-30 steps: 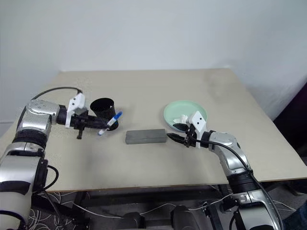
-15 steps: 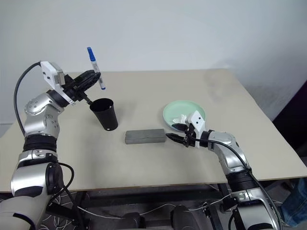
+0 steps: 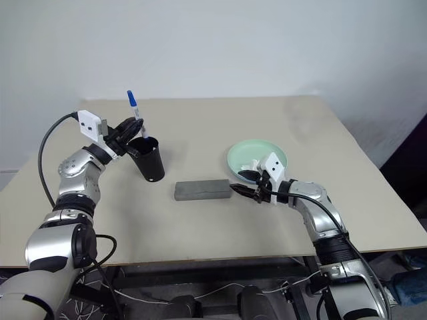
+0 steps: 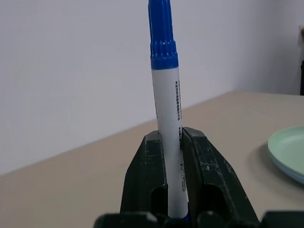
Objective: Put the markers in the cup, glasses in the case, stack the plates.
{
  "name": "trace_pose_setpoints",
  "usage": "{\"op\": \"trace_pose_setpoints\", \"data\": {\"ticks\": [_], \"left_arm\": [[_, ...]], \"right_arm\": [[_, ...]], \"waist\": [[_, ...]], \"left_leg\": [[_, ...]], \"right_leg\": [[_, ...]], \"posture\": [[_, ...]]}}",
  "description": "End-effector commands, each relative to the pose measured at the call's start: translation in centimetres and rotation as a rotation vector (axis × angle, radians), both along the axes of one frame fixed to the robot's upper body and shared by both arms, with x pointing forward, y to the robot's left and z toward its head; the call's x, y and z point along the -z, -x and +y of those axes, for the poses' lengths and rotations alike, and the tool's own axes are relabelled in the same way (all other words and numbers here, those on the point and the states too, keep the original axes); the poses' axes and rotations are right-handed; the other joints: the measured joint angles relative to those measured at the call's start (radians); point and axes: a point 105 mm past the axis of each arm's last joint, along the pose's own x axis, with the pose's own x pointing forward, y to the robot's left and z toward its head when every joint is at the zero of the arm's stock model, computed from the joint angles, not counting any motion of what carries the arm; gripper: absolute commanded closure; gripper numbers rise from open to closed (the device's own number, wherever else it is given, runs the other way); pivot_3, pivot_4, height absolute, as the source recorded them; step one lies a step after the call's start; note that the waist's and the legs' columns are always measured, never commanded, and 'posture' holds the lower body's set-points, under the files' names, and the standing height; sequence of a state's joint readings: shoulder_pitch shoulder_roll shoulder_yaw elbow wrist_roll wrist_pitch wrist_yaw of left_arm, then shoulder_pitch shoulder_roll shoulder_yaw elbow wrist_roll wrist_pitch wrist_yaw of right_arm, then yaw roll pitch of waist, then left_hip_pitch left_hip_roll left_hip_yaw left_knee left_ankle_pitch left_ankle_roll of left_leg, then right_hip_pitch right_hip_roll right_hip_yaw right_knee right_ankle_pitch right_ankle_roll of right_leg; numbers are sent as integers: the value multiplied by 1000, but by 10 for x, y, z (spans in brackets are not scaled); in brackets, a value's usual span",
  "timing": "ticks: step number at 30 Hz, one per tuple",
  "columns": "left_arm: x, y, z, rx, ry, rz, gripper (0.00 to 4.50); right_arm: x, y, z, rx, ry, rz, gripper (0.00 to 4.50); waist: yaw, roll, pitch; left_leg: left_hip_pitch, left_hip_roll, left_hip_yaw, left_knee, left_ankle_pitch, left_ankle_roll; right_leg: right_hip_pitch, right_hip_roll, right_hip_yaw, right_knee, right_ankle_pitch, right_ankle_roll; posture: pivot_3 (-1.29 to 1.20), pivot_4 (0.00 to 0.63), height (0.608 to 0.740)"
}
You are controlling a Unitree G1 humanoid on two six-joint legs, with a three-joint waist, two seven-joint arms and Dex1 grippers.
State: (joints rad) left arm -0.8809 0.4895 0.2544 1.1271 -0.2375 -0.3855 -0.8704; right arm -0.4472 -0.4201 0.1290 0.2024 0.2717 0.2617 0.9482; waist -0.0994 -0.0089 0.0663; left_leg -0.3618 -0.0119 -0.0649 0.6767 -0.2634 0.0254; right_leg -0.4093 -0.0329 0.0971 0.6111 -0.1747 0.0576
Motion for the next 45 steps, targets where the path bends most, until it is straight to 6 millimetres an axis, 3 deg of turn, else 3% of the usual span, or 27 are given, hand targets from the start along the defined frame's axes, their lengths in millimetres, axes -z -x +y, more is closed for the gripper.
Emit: {"op": "trace_pose_setpoints", "data": {"ticks": [1,12,18,23,27,31,37,42,45], "left_arm": [[-18,-4,-2,-4,-10,-58,4399],[-8,-3,-6,0,-5,-41,755],[-14,0,-2,-3,-8,-70,755],[-39,8,-1,51,-10,-168,755],[-49,27,-3,167,-46,-185,755],[-47,51,-11,281,-100,-125,755],[5,90,-23,319,-281,83,755],[47,96,-21,190,-313,164,755],[70,93,-8,38,-299,186,755]], "right_arm": [[-17,-2,-3,9,-10,-71,1846],[-18,-2,-2,2,-10,-73,1846],[-18,-1,-1,-6,-11,-69,1846],[-19,-1,0,-10,-13,-67,1846],[-20,-1,-2,-9,-14,-65,1846],[-20,-1,-6,-8,-9,-62,1846],[-22,-1,-9,-8,-13,-52,1846],[-20,-2,-10,-14,-14,-38,1846],[-20,-5,-12,-8,-13,-34,1846]], "waist": [[0,0,0],[0,0,0],[0,0,0],[0,0,0],[-2,0,0],[-1,0,0],[0,1,0],[0,1,0],[0,2,0]], "left_leg": [[0,0,0,0,0,0],[0,0,0,0,0,0],[0,0,0,0,0,0],[0,0,0,0,0,0],[0,0,0,0,0,0],[1,1,1,-2,0,0],[2,1,1,-2,0,-1],[2,2,1,-1,0,-1],[3,2,1,-1,0,-1]], "right_leg": [[0,0,0,0,0,0],[0,0,0,0,0,0],[0,0,0,0,0,0],[0,0,0,0,0,0],[0,0,0,0,0,0],[0,0,1,0,0,0],[0,0,1,0,0,0],[1,0,0,0,0,-1],[0,0,0,0,0,-1]], "posture": [[0,0,737],[0,0,737],[0,0,737],[0,0,737],[0,0,737],[0,0,737],[0,0,737],[0,0,737],[0,0,737]]}}
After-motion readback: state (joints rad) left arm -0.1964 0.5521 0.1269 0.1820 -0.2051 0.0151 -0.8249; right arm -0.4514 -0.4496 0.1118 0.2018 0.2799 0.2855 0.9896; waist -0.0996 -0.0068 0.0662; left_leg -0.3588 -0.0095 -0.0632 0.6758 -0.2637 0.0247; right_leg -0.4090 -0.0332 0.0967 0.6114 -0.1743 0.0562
